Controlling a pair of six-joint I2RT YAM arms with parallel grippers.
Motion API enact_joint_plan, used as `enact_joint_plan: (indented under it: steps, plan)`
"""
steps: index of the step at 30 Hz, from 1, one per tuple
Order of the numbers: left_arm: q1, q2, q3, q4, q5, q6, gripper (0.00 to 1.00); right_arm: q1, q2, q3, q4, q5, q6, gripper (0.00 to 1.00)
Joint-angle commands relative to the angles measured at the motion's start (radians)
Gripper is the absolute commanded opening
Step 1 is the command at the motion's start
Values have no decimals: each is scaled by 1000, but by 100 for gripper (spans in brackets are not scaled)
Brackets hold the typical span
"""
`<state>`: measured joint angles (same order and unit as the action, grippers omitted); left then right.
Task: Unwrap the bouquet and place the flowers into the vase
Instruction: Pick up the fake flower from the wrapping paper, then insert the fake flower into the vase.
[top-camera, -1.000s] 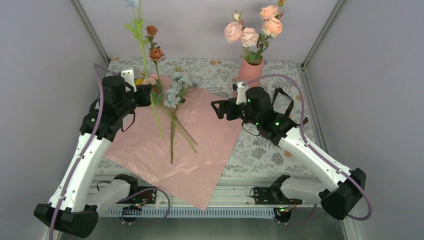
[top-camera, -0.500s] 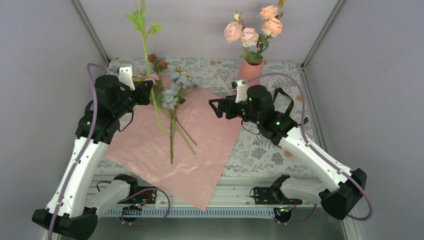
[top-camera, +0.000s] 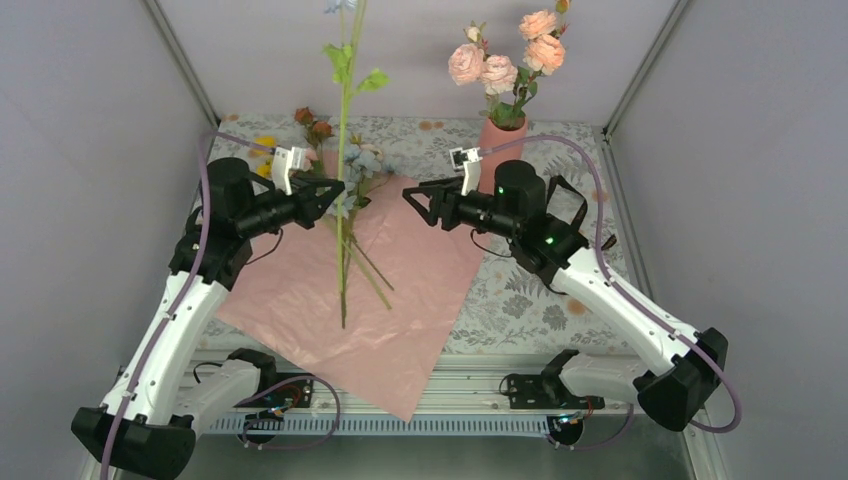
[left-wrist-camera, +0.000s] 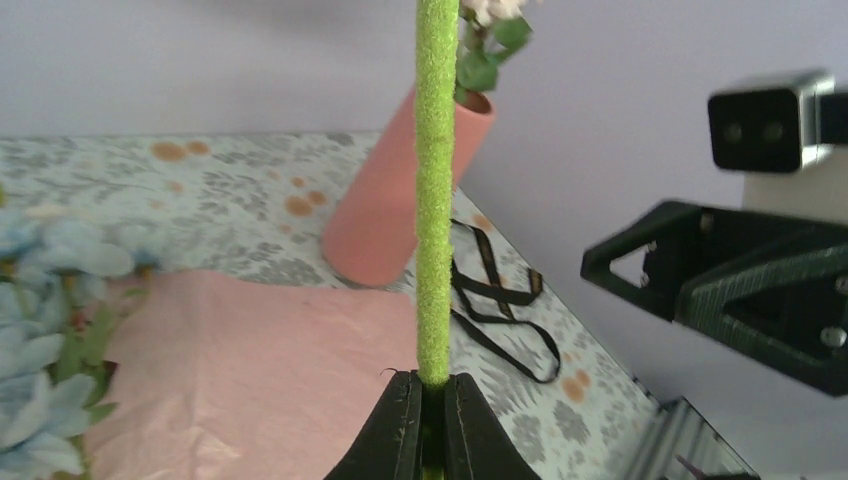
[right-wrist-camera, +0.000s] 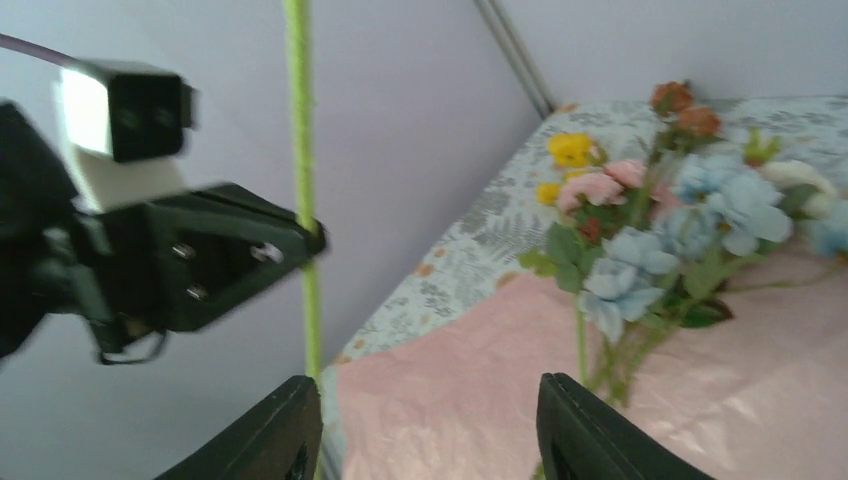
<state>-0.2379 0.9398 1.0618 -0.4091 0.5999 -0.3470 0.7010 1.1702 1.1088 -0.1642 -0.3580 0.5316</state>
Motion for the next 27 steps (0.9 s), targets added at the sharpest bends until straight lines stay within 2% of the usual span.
enact_joint_plan:
  steps: [1, 4, 8, 17, 27]
  plan:
    - [0, 15, -50, 103, 198, 3, 2, 25, 17, 62, 148, -89, 67, 58]
    - [-14, 20, -82, 128, 230, 0, 2, 34, 48, 101, 165, -99, 82, 63]
    - [-50, 28, -105, 142, 265, 7, 2, 41, 98, 177, 157, -107, 95, 63]
    - [-151, 42, -100, 111, 258, 51, 2, 45, 151, 240, 109, -6, 161, 59]
    - [-180, 52, -116, 119, 327, 79, 2, 45, 128, 192, 118, 25, 169, 26]
